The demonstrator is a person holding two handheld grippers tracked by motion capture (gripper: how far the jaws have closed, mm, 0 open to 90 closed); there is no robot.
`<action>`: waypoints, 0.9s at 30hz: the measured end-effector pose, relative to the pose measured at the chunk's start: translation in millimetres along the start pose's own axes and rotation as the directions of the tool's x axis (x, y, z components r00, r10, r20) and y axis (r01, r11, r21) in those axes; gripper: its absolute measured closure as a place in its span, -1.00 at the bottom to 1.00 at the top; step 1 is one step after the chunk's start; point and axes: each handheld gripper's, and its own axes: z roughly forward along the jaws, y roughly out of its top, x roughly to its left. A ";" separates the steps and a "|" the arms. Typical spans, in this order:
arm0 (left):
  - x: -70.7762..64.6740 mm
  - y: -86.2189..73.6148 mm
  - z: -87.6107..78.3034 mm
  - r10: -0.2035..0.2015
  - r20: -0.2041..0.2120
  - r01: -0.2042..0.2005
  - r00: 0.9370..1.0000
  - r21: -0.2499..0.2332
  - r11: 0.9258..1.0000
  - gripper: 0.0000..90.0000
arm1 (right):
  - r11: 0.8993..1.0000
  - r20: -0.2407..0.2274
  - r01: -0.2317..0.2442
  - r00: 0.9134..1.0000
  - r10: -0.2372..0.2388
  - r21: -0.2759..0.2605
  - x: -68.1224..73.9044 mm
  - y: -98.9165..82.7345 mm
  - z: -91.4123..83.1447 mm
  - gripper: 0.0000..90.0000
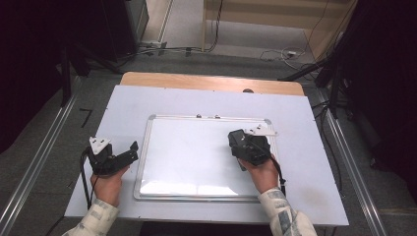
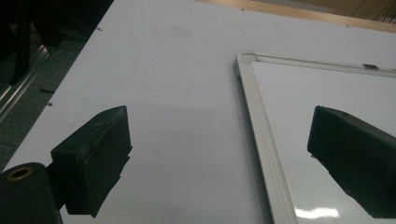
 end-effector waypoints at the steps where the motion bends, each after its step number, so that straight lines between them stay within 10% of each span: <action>1: 0.2 0.2 -0.1 -0.003 -0.001 0.003 1.000 0.000 1.000 -0.85 | 1.000 0.009 -0.005 1.000 0.005 0.004 -2.4 0.4 1.4 -0.17; 27: 0.2 0.2 -0.1 0.001 0.000 -0.001 1.000 0.001 1.000 -0.85 | 0.989 0.219 -0.151 0.965 0.147 0.003 -66.6 15.8 31.6 -0.17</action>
